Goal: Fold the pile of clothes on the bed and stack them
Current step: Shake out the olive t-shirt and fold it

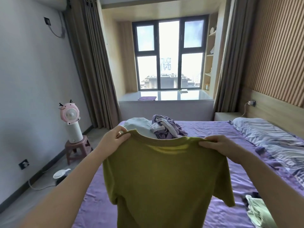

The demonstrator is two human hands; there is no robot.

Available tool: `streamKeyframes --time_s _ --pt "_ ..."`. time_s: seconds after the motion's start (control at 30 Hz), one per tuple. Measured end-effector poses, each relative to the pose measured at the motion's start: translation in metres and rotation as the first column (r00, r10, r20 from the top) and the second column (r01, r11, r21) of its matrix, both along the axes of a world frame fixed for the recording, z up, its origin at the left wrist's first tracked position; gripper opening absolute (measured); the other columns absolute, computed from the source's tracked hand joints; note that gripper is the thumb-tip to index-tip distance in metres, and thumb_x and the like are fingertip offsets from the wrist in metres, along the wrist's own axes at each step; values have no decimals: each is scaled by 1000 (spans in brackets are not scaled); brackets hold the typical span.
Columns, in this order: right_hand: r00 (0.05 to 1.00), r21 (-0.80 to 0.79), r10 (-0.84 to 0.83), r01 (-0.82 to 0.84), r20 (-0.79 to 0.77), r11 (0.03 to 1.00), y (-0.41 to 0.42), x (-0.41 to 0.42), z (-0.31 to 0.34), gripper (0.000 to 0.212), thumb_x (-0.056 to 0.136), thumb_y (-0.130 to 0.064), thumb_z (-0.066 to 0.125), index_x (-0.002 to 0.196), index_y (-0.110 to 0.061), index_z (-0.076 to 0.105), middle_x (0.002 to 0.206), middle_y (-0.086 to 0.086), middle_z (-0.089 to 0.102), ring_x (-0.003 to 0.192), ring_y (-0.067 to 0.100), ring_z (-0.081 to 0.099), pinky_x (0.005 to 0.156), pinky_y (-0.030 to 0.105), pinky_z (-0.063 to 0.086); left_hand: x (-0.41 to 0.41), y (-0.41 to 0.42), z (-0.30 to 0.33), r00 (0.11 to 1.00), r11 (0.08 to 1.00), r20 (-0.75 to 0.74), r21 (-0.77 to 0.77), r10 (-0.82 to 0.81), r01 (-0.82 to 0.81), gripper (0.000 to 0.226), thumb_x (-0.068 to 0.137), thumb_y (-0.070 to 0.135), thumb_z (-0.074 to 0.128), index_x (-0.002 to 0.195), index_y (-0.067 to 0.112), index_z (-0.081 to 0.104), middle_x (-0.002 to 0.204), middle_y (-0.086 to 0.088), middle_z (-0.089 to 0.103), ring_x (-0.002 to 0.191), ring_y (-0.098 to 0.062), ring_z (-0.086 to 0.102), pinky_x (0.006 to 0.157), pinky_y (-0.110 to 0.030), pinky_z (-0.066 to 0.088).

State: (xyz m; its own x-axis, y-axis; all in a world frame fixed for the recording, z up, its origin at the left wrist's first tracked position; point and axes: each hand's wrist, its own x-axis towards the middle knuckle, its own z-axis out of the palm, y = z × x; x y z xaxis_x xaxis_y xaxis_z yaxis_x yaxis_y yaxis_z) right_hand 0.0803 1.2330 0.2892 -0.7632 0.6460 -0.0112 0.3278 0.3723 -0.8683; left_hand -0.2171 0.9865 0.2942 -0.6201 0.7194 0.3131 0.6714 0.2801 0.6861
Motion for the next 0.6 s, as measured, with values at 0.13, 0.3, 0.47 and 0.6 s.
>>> streamKeyframes --time_s 0.13,0.3,0.47,0.6 --pt "963 -102 -133 111 -235 989 -20 -21 4 22 84 -28 70 84 -6 73 83 21 68 74 22 62 72 35 48 18 12 5 994 987 -16 122 109 -107 10 86 35 68 79 31 63 74 6 62 68 -8 56 64 -22 43" --pt "956 1 -97 101 -277 995 -65 -63 18 6 82 -17 72 84 -12 69 74 5 68 65 19 63 63 32 55 73 50 -2 984 969 142 206 110 -138 14 83 36 72 76 25 66 71 13 66 75 -11 64 67 -26 46" --pt "970 67 19 -3 -241 998 -86 -78 30 8 87 -11 66 85 -17 61 66 3 65 48 16 63 48 26 55 105 72 -7 917 953 397 292 -41 -84 14 91 23 65 77 20 63 73 0 63 74 -19 58 77 -36 48" --pt "964 21 14 -9 -267 1000 -83 -73 35 8 86 -12 68 84 -15 61 62 4 66 48 16 64 50 27 56 118 71 -6 686 912 642 403 -342 78 16 99 14 50 87 12 61 80 -7 60 78 -22 55 72 -33 49"
